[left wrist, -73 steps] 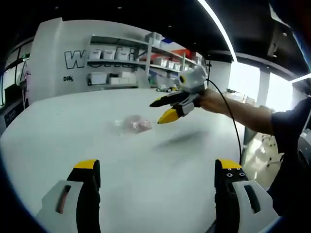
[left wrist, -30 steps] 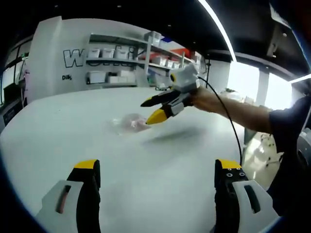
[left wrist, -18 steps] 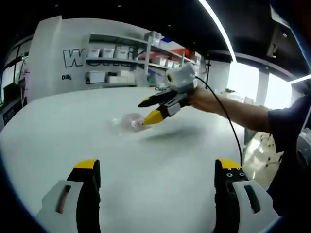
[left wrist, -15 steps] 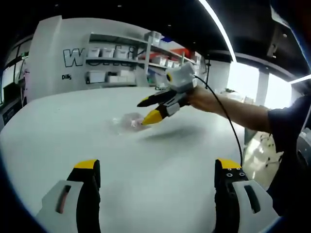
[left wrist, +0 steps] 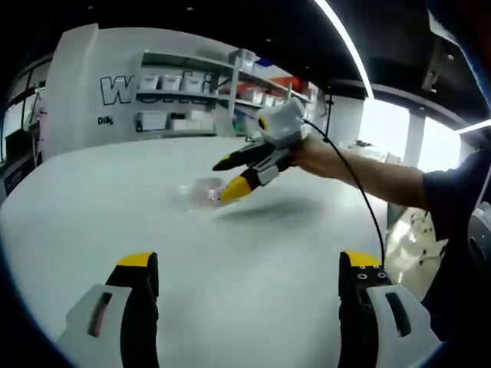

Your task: Open the resealable bag by pulling the two sides of the seal apart until the entire bag opening is separated and visibly accessible.

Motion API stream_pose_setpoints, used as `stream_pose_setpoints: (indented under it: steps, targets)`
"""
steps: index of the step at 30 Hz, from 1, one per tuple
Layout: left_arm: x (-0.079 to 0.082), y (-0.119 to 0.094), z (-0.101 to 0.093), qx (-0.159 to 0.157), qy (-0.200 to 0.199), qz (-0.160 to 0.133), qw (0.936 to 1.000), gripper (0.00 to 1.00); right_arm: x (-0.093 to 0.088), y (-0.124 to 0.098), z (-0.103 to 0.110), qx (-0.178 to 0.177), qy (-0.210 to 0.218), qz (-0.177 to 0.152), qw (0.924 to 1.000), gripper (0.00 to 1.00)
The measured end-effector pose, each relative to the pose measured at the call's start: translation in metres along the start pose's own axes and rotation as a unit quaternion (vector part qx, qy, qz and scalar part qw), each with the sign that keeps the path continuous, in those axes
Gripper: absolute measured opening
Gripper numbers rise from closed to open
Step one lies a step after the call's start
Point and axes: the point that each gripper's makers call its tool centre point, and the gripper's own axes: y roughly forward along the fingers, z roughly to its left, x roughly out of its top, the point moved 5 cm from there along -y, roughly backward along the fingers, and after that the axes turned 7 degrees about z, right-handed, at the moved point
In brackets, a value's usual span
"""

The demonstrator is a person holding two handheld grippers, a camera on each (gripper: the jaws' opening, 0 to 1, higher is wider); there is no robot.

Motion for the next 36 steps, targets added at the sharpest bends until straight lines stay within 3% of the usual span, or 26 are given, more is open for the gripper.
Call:
stream_pose_setpoints:
  steps: [28, 36]
  targets:
    - [-0.002, 0.003, 0.001, -0.001, -0.004, 0.001, 1.0, 0.97, 0.008, 0.018, 0.0, 0.027, -0.042, 0.02, 0.9986, 0.51]
    - [-0.002, 0.003, 0.004, 0.0, -0.005, 0.002, 1.0, 0.97, 0.008, 0.022, 0.0, 0.031, -0.046, 0.033, 0.9979, 0.39]
